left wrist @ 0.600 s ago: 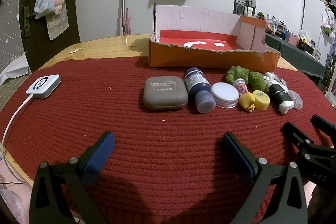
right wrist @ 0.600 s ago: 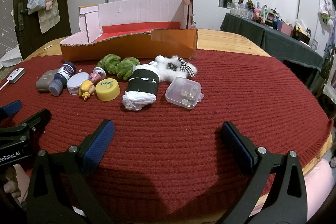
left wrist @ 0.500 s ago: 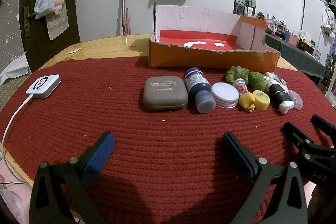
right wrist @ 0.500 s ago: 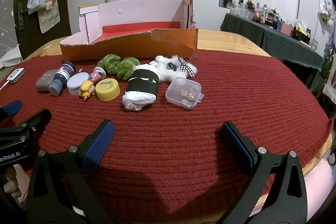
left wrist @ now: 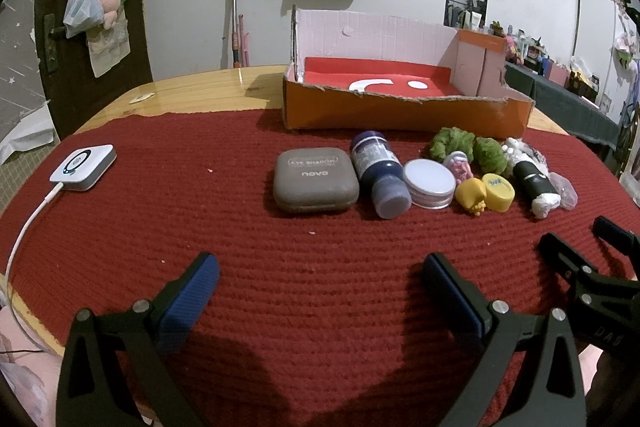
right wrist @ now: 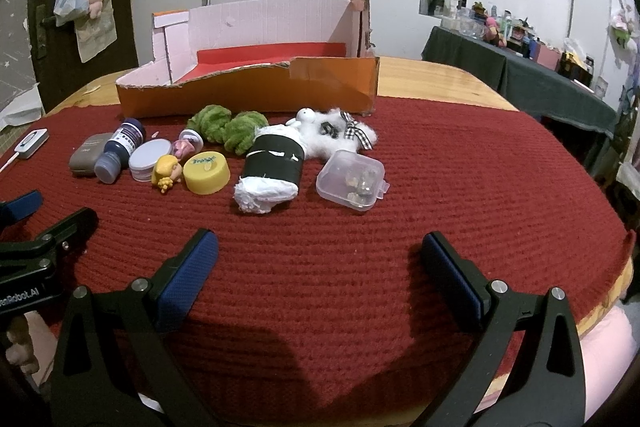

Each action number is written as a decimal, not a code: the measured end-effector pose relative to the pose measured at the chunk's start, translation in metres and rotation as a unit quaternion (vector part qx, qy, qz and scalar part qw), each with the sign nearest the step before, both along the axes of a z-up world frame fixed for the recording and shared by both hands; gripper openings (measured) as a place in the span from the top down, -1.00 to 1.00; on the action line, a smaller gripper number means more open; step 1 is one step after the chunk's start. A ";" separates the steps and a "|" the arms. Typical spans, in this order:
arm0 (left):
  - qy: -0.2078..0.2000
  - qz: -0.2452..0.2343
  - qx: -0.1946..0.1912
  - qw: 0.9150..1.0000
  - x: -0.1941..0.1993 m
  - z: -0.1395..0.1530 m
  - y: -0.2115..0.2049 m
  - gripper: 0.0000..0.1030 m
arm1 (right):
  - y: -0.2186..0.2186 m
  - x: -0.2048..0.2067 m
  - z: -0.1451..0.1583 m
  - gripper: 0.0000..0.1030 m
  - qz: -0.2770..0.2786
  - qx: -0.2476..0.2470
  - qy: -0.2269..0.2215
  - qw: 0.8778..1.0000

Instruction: Organize objects

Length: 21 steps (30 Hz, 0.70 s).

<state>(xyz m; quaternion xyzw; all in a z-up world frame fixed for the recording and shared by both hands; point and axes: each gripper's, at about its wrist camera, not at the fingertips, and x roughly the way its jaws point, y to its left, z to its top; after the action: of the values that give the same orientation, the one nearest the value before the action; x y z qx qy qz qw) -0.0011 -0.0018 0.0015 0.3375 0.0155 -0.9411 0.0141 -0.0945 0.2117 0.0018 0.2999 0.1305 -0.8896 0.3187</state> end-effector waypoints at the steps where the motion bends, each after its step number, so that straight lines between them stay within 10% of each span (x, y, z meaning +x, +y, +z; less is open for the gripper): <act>1: 0.001 0.000 -0.003 1.000 0.000 0.000 0.000 -1.00 | 0.003 -0.002 0.003 -1.00 0.002 -0.001 0.005 1.000; 12: 0.021 -0.015 0.005 1.000 -0.020 0.028 -0.010 -1.00 | 0.009 -0.030 0.034 -1.00 0.000 -0.025 0.010 1.000; 21: -0.039 -0.026 0.048 0.998 -0.050 0.030 -0.032 -1.00 | 0.005 -0.065 0.034 -1.00 0.000 -0.011 -0.034 0.999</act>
<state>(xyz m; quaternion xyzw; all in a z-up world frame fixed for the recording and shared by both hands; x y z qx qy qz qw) -0.0515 -0.0343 0.0312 0.3749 0.0516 -0.9252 -0.0264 -0.1593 0.2167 0.0353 0.3263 0.1097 -0.8804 0.3262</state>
